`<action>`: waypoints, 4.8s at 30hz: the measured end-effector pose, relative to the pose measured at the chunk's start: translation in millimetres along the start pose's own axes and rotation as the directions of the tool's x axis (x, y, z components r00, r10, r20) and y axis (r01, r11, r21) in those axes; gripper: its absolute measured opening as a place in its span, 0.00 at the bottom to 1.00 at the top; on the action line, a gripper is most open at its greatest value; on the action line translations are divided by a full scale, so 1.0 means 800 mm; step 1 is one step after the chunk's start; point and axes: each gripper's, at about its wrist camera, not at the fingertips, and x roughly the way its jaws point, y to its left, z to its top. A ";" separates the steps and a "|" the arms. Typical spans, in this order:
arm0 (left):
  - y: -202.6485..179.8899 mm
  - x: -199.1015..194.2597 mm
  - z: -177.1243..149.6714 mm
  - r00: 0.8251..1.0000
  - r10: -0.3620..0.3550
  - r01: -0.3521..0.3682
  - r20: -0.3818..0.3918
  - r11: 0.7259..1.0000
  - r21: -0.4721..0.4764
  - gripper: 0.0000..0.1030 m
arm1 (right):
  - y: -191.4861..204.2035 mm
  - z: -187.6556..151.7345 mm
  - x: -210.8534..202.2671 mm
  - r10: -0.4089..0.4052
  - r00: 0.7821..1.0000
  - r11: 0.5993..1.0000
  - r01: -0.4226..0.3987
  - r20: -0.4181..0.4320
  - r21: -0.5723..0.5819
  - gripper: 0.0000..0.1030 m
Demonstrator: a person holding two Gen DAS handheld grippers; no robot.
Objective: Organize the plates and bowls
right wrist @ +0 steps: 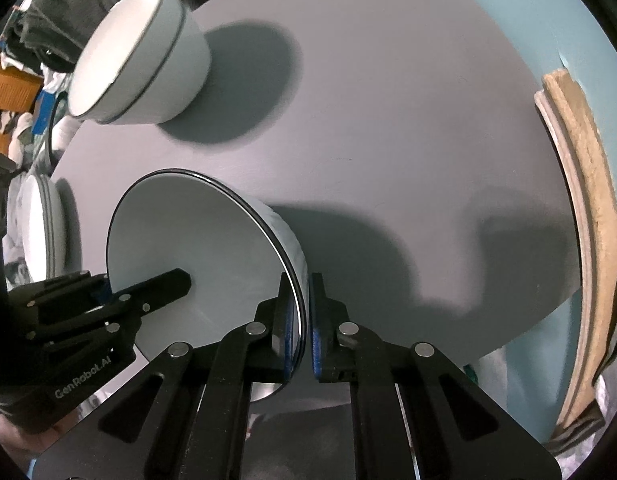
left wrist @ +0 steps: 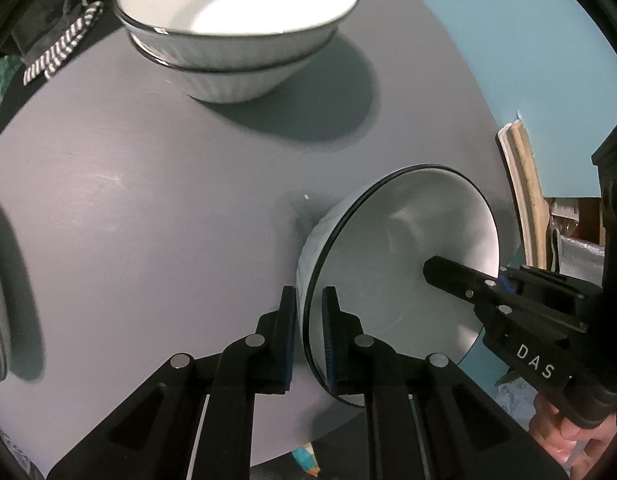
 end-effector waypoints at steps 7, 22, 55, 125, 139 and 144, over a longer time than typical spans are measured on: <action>0.004 -0.028 0.000 0.999 -0.011 0.012 0.039 1.000 -0.015 0.11 | 0.011 0.020 -0.022 0.012 1.000 0.999 -0.012 0.013 -0.036 0.07; 0.023 -0.088 0.042 0.988 0.004 0.005 0.151 0.998 -0.059 0.11 | 0.053 0.063 -0.050 0.010 0.998 0.990 0.000 0.067 -0.143 0.07; 0.061 -0.094 0.159 0.981 0.131 -0.119 0.141 0.989 -0.090 0.11 | 0.106 0.174 -0.035 -0.022 0.999 0.970 0.028 0.028 -0.240 0.07; 0.076 -0.182 0.080 0.953 0.102 -0.088 0.285 0.994 -0.059 0.69 | 0.112 0.144 -0.112 -0.144 0.980 0.940 0.179 0.141 -0.289 0.58; 0.079 -0.200 0.072 0.950 0.069 -0.052 0.305 0.997 -0.064 0.69 | 0.109 0.137 -0.130 -0.122 0.981 0.925 0.167 0.148 -0.341 0.60; 0.084 -0.189 0.082 0.957 0.077 -0.058 0.281 0.996 -0.073 0.69 | 0.107 0.144 -0.120 -0.120 0.985 0.916 0.157 0.122 -0.368 0.62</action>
